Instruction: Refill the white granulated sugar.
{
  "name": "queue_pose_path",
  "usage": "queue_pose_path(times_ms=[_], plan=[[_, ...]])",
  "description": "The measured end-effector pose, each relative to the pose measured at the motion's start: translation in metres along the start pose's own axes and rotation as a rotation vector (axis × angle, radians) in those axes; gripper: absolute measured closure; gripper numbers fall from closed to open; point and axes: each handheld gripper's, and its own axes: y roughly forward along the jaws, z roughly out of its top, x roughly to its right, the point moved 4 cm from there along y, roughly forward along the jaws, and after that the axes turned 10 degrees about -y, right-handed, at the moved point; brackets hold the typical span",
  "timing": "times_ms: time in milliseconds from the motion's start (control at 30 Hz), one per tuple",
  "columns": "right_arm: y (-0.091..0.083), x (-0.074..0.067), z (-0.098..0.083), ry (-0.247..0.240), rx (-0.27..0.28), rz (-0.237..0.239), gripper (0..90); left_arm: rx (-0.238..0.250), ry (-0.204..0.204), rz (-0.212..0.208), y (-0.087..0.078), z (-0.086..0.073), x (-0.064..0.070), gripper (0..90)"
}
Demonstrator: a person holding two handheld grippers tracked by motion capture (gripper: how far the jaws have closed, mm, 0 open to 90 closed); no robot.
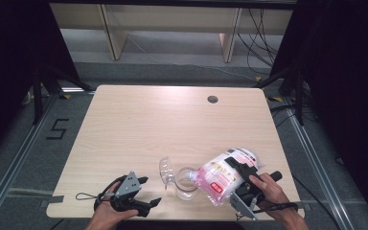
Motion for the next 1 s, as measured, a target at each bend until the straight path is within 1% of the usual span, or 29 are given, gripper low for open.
queue_pose_path(times_ms=[33, 67, 100, 133, 167, 200, 233, 267, 300, 333, 367, 400, 433, 467, 500, 533, 633, 667, 700, 733, 767, 800, 833, 867, 900, 967, 1000], plan=[[0.0, 0.001, 0.0, -0.02, -0.002, -0.004, 48.5, 0.001, -0.003, -0.003, 0.0, 0.0, 0.0, 16.1], [0.004, 0.009, 0.003, -0.154, 0.046, -0.012, 48.6, 0.006, -0.003, 0.0, 0.001, 0.0, 0.0, 16.1], [0.004, 0.008, 0.003, -0.15, 0.029, -0.007, 48.7, 0.006, -0.002, 0.0, 0.0, 0.0, 0.001, 16.1], [0.004, 0.009, 0.003, -0.168, 0.031, -0.007, 48.7, -0.005, 0.0, 0.002, 0.0, 0.0, 0.0, 16.1], [0.0, 0.002, 0.001, -0.06, -0.02, -0.002, 48.7, 0.009, -0.014, 0.001, 0.0, 0.0, 0.002, 16.1], [0.0, 0.001, 0.001, -0.05, -0.024, 0.001, 48.8, 0.008, -0.014, -0.004, 0.0, 0.0, 0.001, 16.1], [0.001, 0.005, 0.002, -0.101, -0.011, -0.016, 48.8, 0.001, -0.014, -0.002, 0.0, 0.0, 0.001, 16.1], [0.0, 0.003, 0.002, -0.096, -0.03, -0.005, 48.8, -0.01, -0.002, 0.005, -0.001, -0.001, 0.0, 16.1], [0.001, 0.002, 0.003, -0.1, -0.029, -0.007, 48.9, -0.009, -0.002, 0.005, -0.001, -0.001, 0.0, 16.1], [0.001, 0.003, 0.003, -0.12, -0.037, -0.005, 48.9, -0.009, 0.0, 0.004, -0.001, -0.001, 0.0, 16.1], [0.0, 0.002, 0.003, -0.117, -0.04, -0.002, 49.0, 0.005, -0.012, 0.002, 0.0, 0.0, 0.001, 16.1], [0.0, 0.002, 0.003, -0.115, -0.041, -0.004, 49.0, 0.001, -0.004, 0.007, 0.0, 0.0, 0.0, 16.1], [0.001, 0.004, 0.004, -0.141, -0.035, -0.012, 49.0, -0.003, -0.001, 0.002, -0.001, -0.001, 0.0, 16.1], [0.0, 0.003, 0.004, -0.141, -0.042, -0.012, 49.1, -0.003, 0.004, 0.003, 0.0, 0.0, 0.0, 16.1], [0.0, 0.006, 0.005, -0.175, -0.049, -0.017, 49.2, -0.006, 0.006, 0.008, -0.001, 0.0, 0.0, 16.1], [0.0, 0.007, 0.005, -0.182, -0.048, -0.02, 49.2, -0.01, 0.0, 0.005, -0.001, -0.001, 0.0, 16.1], [-0.002, 0.008, 0.005, -0.172, -0.05, -0.027, 49.3, -0.009, 0.001, 0.006, -0.001, -0.001, 0.0, 16.1], [-0.002, 0.009, 0.005, -0.195, -0.053, -0.029, 49.3, -0.004, 0.0, 0.009, 0.0, -0.001, 0.0, 16.1], [-0.003, 0.008, 0.005, -0.188, -0.069, -0.018, 49.3, 0.0, 0.004, 0.004, 0.0, 0.0, 0.0, 16.1], [-0.003, 0.008, 0.005, -0.198, -0.071, -0.021, 49.4, -0.002, 0.02, 0.003, 0.0, 0.0, -0.001, 16.1], [-0.003, 0.01, 0.006, -0.231, -0.065, -0.029, 49.5, -0.001, 0.022, 0.002, 0.0, 0.0, -0.001, 16.1], [-0.003, 0.011, 0.007, -0.236, -0.066, -0.03, 49.5, -0.001, 0.018, 0.001, 0.0, 0.0, 0.0, 16.1], [-0.003, 0.011, 0.007, -0.238, -0.065, -0.033, 49.6, -0.008, 0.001, 0.006, 0.0, -0.001, 0.0, 16.1], [-0.003, 0.011, 0.007, -0.23, -0.068, -0.029, 49.6, -0.01, 0.003, 0.004, 0.0, -0.001, 0.0, 16.1], [-0.004, 0.009, 0.006, -0.216, -0.084, -0.023, 49.7, -0.003, -0.004, -0.001, 0.0, -0.001, 0.001, 16.1], [-0.003, 0.01, 0.007, -0.248, -0.092, -0.023, 49.8, -0.004, 0.001, -0.005, 0.0, -0.001, 0.002, 16.1], [-0.003, 0.01, 0.007, -0.252, -0.093, -0.022, 49.8, -0.009, 0.001, -0.007, 0.0, -0.001, 0.002, 16.2]])
